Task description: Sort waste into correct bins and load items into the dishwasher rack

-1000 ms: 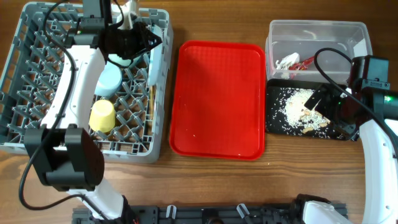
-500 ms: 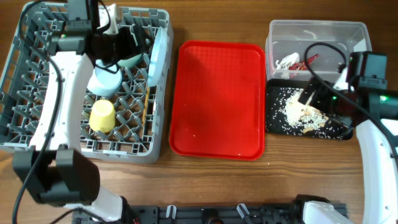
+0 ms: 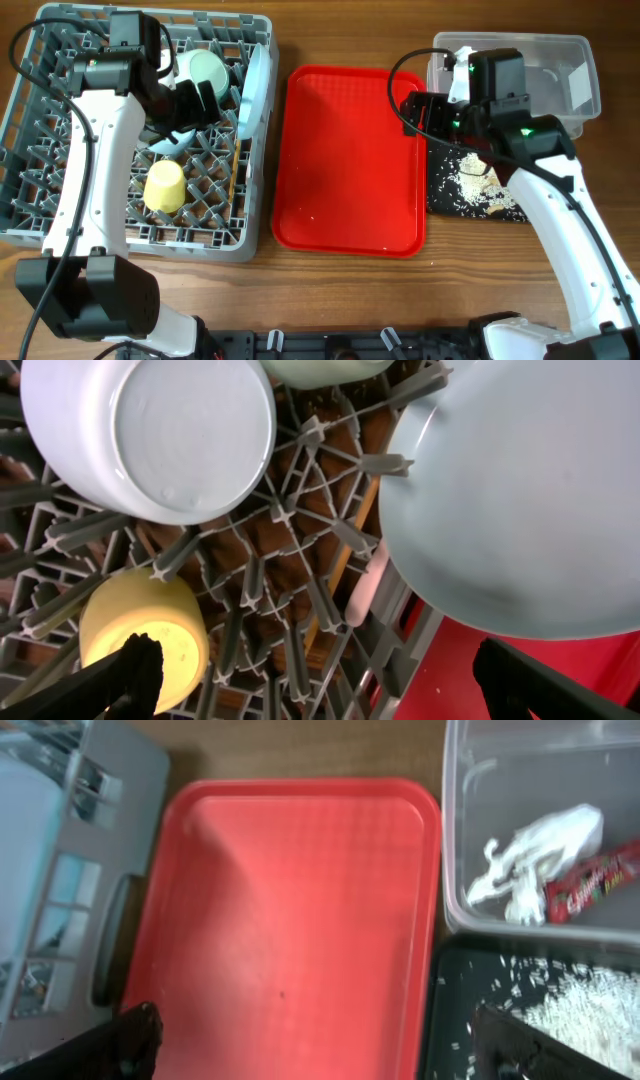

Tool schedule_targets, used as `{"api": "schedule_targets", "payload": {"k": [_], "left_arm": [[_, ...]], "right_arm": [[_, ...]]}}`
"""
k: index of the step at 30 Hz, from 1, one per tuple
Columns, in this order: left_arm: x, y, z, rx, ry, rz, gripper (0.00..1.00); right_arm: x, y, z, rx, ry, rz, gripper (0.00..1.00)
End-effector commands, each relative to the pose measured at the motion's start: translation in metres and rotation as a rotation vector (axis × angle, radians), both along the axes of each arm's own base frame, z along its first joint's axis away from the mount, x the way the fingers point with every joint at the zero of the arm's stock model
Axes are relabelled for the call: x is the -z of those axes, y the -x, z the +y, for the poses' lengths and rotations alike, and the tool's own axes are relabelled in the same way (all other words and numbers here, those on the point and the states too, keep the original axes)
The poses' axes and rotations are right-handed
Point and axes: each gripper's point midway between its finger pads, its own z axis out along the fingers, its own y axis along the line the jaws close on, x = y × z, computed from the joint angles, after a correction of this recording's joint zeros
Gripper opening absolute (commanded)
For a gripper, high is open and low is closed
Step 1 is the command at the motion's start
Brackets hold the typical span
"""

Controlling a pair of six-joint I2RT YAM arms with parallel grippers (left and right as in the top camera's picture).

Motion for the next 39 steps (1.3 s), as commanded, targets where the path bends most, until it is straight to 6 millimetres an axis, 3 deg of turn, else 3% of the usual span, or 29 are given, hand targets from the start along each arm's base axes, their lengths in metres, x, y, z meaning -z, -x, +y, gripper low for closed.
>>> {"api": "schedule_targets", "payload": {"k": [1,4,8,13,15,19,23,39], "left_arm": [[-0.010,0.006,0.005,0.011,-0.026,-0.012,1.00],[-0.018,0.014,0.003,0.037,-0.029,-0.032,1.00],[-0.025,0.030,-0.003,0.065,-0.034,-0.103,1.00],[-0.024,0.065,-0.014,0.114,-0.024,-0.272,1.00],[-0.027,0.083,-0.028,0.202,0.016,-0.377,1.00],[-0.032,0.124,-0.038,0.253,0.028,-0.539,1.00],[-0.043,0.144,-0.036,0.254,0.023,-0.616,1.00],[-0.042,0.153,-0.036,0.254,0.023,-0.609,1.00]], "right_arm": [[0.003,0.011,-0.010,0.009,0.031,0.051,1.00],[0.001,0.025,-0.022,0.040,0.078,0.076,1.00],[-0.019,0.042,-0.032,0.056,0.110,0.015,1.00],[-0.047,0.073,-0.038,0.052,0.094,-0.102,1.00],[-0.055,0.091,-0.043,0.059,0.089,-0.158,1.00],[-0.064,0.129,-0.057,0.099,0.095,-0.261,1.00],[-0.066,0.154,-0.062,0.099,0.095,-0.272,1.00],[-0.048,0.149,-0.061,0.090,0.115,-0.186,1.00]]}}
